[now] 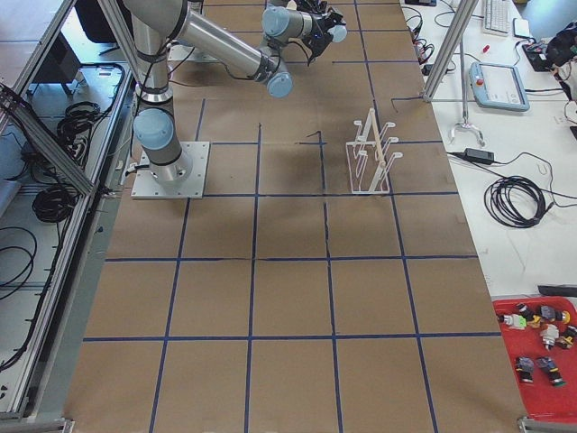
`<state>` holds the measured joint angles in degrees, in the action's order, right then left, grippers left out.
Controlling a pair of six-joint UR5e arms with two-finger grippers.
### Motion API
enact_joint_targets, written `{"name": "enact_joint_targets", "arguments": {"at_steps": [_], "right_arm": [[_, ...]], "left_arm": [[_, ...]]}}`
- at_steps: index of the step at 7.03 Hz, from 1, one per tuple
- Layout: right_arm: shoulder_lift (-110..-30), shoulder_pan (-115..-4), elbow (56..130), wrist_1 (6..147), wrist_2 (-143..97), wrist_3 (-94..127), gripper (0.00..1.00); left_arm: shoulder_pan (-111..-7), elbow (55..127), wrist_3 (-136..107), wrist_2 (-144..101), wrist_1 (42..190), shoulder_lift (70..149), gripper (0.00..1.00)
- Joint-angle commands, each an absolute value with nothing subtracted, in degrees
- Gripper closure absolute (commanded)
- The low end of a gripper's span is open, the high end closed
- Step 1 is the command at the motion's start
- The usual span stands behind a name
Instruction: Transfer IKEA cup to right arm and place on rack
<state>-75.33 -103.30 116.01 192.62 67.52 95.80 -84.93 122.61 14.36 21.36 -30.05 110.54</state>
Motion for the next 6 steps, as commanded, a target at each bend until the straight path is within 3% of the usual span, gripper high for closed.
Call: {"name": "enact_joint_targets", "arguments": {"at_steps": [1,3,6], "right_arm": [[-75.3,-103.3,116.0,192.7,67.5,95.8,0.5],[-75.3,-103.3,115.9,192.7,67.5,95.8,0.53],[-75.1,-102.8,115.6,192.7,67.6,95.1,0.62]], "left_arm": [[-84.9,122.4,14.3,21.6,-30.1,110.3,0.37],[-84.8,122.3,14.1,21.4,-29.9,110.2,0.09],[-83.9,121.5,12.0,21.4,-29.4,110.0,0.02]]}}
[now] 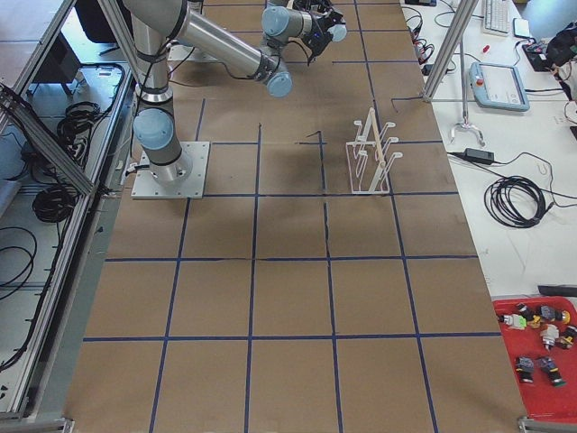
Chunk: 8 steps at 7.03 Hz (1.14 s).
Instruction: Transfer IKEA cup to right arm and place on rack
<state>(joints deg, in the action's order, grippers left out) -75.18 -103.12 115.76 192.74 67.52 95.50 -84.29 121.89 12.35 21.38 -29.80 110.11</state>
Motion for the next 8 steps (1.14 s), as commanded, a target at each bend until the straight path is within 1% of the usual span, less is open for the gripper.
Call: {"name": "enact_joint_targets", "arguments": {"at_steps": [1,3,4,5,6,8], "right_arm": [[-75.1,-102.0,115.5,192.7,68.2,94.9,0.69],[-74.9,-98.1,113.7,192.5,68.6,84.0,0.75],[-74.9,-96.4,113.6,192.5,71.0,76.5,0.78],[-74.8,-95.3,112.8,192.5,77.5,65.9,0.78],[-74.7,-94.4,111.4,192.7,83.6,50.6,0.78],[-72.0,-92.4,109.3,193.3,84.8,37.0,0.79]], "left_arm": [[-81.2,121.2,10.6,21.3,-29.1,110.0,0.01],[-72.8,121.4,10.2,14.6,-29.0,110.1,0.01],[-71.6,121.1,10.0,14.9,-28.0,110.2,0.01],[-71.5,120.1,10.0,16.2,-25.8,110.4,0.01],[-71.6,118.7,10.0,20.4,-23.5,110.2,0.01],[-73.6,115.0,10.0,33.1,-6.9,105.1,0.01]]}}
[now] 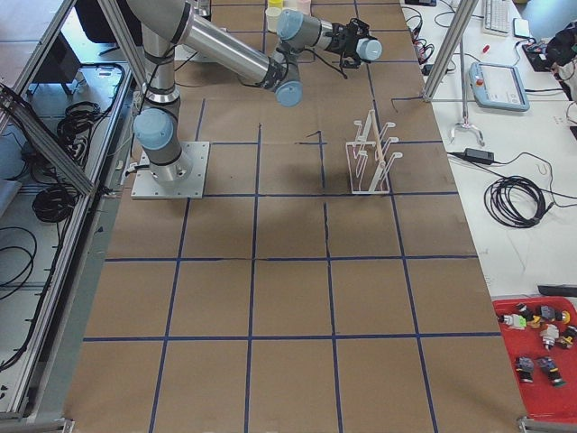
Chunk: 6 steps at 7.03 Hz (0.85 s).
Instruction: Transfer IKEA cup to right arm and place on rack
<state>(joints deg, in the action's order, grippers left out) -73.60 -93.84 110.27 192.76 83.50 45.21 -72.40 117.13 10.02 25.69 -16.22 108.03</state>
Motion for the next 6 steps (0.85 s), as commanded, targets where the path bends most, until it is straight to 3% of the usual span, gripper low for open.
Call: {"name": "enact_joint_targets", "arguments": {"at_steps": [1,6], "right_arm": [[-71.1,-90.6,108.5,193.5,85.2,31.3,0.79],[-61.7,-84.0,104.3,205.8,84.5,2.1,0.79]], "left_arm": [[-75.7,112.5,10.2,40.8,2.7,101.8,0.01],[-88.3,85.7,9.5,82.5,66.0,98.3,0.01]]}}
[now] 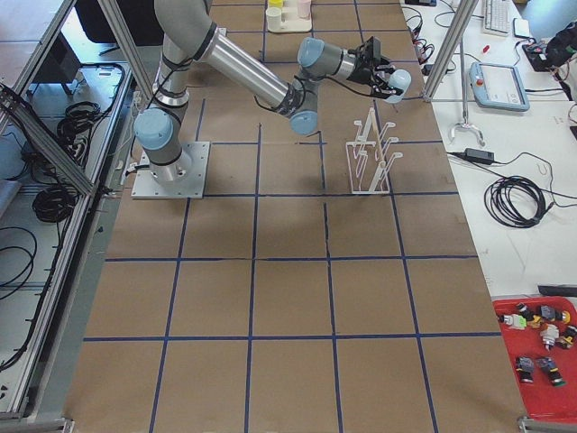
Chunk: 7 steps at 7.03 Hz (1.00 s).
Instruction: Transfer IKEA cup to right arm and place on rack
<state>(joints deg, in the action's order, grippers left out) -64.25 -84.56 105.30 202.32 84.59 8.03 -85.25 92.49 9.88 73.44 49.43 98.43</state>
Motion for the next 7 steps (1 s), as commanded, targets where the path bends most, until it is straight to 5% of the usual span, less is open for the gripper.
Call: {"name": "enact_joint_targets", "arguments": {"at_steps": [1,4,7], "right_arm": [[-60.3,-84.0,104.2,206.6,84.8,0.9,0.79],[-57.2,-84.0,104.2,208.5,85.3,1.0,0.78],[-56.8,-84.0,104.9,208.4,85.3,1.0,0.78]], "left_arm": [[-89.2,81.9,9.1,87.2,78.7,98.1,0.01],[-88.9,81.9,6.1,88.5,97.1,94.6,0.01],[-87.7,84.8,4.8,88.3,95.9,93.4,0.02]]}}
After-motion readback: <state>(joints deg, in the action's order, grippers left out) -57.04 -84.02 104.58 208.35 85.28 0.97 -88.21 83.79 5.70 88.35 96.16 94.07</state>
